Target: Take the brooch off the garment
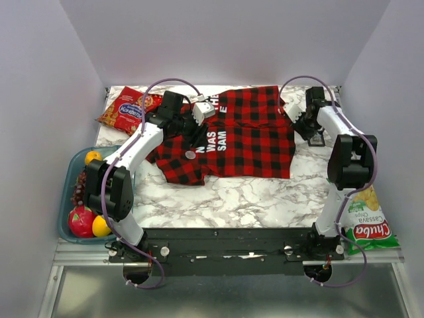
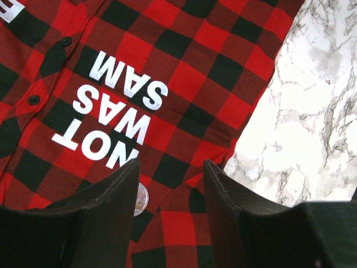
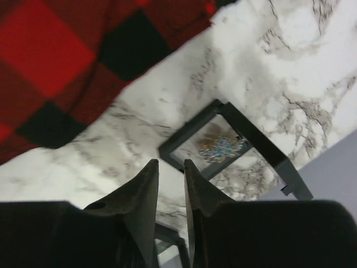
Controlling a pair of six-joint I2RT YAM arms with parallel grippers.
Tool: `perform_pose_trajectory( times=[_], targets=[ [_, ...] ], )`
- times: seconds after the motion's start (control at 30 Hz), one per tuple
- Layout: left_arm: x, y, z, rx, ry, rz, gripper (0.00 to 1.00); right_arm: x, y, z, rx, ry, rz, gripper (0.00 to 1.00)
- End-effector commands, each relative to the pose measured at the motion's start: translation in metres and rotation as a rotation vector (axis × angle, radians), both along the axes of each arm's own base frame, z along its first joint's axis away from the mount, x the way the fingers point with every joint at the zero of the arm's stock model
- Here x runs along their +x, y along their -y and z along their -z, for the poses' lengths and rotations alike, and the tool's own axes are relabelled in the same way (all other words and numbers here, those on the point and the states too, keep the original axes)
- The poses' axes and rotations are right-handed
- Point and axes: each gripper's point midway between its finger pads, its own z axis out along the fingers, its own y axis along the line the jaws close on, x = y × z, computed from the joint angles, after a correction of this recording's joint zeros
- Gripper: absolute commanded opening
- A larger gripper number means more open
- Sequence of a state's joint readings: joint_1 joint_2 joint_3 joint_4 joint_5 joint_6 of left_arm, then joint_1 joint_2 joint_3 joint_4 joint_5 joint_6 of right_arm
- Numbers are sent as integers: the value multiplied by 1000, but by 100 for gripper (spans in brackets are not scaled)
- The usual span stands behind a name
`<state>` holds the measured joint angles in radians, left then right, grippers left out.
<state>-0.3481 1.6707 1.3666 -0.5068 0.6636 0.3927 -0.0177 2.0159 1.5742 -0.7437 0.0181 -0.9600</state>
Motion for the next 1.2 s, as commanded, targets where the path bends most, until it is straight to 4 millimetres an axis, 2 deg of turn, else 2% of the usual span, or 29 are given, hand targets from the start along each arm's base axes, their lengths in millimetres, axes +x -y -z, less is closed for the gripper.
perform_pose_trajectory(
  times=[0.0, 0.03, 0.07, 0.1, 0.13, 0.17, 0.2, 0.27, 0.3, 0.33, 0.37, 0.4, 0.43, 0.47, 0.5, 0.6, 0.77, 0.97, 1.03, 1.17],
  targets=[
    [-15, -13, -2, 33, 2, 24, 57, -22, -80, -84, 359, 88, -83, 36],
    [-18, -16, 0, 42, 0, 29, 57, -24, -93, -101, 426, 128, -89, 39],
    [-21, -21, -1, 54, 12, 29, 57, -34, -114, -150, 536, 243, -155, 43],
    [-26, -29, 9, 78, -1, 26, 58, -26, -123, -164, 580, 349, -180, 57],
    [-29, -33, 14, 91, -7, 17, 58, -30, -131, -181, 648, 409, -141, 77],
    [-27, -41, 19, 122, -5, -14, 58, -31, -137, -195, 683, 469, -146, 85],
    [-25, -45, 27, 139, -7, -36, 58, -30, -147, -222, 716, 564, -180, 92],
    [-20, -49, 34, 158, -33, -92, 58, -35, -163, -225, 774, 539, -173, 95],
    [-12, -53, 41, 184, -45, -132, 58, -38, -177, -214, 799, 466, -178, 95],
    [-8, -54, 44, 190, -63, -163, 58, -36, -186, -225, 819, 452, -181, 95],
    [-5, -55, 57, 214, -97, -174, 58, -36, -194, -223, 828, 416, -185, 95],
    [-1, -58, 59, 237, -112, -188, 57, -44, -205, -212, 833, 333, -185, 95],
    [3, -59, 65, 254, -129, -198, 57, -40, -210, -198, 831, 276, -173, 95],
    [5, -60, 81, 279, -175, -210, 57, -40, -215, -200, 833, 266, -180, 95],
    [10, -61, 81, 290, -180, -221, 56, -41, -221, -195, 825, 258, -187, 94],
    [21, -62, 95, 316, -186, -235, 55, -44, -229, -183, 778, 260, -213, 93],
    [28, -64, 104, 352, -111, -170, 55, -48, -231, -177, 763, 256, -217, 92],
    [14, -70, 117, 455, -22, 51, 55, -55, -226, -167, 743, 239, -208, 92],
    [6, -71, 123, 487, 8, 113, 58, -54, -226, -166, 740, 239, -207, 92],
    [0, -75, 134, 586, 161, 256, 60, -50, -226, -166, 738, 242, -201, 92]
  ],
)
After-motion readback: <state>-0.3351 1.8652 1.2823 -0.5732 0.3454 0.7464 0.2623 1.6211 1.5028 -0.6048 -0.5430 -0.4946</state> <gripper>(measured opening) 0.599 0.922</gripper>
